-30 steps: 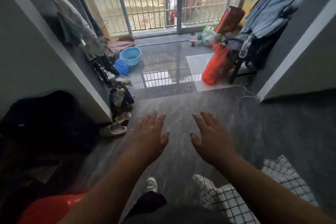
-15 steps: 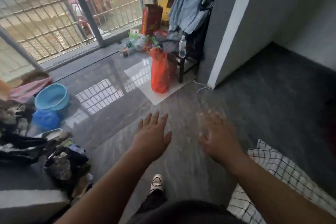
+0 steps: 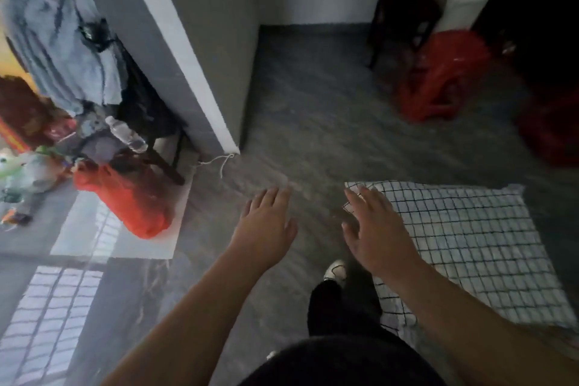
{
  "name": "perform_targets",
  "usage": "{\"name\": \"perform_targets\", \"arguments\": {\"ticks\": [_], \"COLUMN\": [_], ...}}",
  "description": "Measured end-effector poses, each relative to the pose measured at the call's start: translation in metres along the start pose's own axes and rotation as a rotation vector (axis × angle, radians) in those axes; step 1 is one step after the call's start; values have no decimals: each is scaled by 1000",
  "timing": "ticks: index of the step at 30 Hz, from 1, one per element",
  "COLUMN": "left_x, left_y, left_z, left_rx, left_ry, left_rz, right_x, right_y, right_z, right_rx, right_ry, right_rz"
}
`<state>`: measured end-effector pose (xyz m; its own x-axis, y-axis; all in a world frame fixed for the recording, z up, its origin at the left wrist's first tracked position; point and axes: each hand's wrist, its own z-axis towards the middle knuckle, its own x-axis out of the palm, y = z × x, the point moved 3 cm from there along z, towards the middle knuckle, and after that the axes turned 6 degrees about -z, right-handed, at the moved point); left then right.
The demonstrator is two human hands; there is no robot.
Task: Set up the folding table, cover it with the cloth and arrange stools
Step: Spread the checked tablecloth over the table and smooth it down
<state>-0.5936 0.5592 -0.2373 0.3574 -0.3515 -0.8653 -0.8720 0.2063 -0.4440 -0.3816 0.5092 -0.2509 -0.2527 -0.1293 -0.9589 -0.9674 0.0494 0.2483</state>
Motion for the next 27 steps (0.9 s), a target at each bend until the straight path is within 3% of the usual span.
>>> {"name": "perform_targets", "arguments": {"ticks": [15,27], "left_x": [49,121], "left_y": [-157,-220], "left_z": [296,461], "left_rx": [367,751], "left_ry": [332,679], "left_rz": [238,350], "right_x": [-33,-6], "right_y": [-212,-262], "right_z": [128,168], "right_rx": [541,1090], "right_ry": [-4,-49], "right_rz": [110,219]}}
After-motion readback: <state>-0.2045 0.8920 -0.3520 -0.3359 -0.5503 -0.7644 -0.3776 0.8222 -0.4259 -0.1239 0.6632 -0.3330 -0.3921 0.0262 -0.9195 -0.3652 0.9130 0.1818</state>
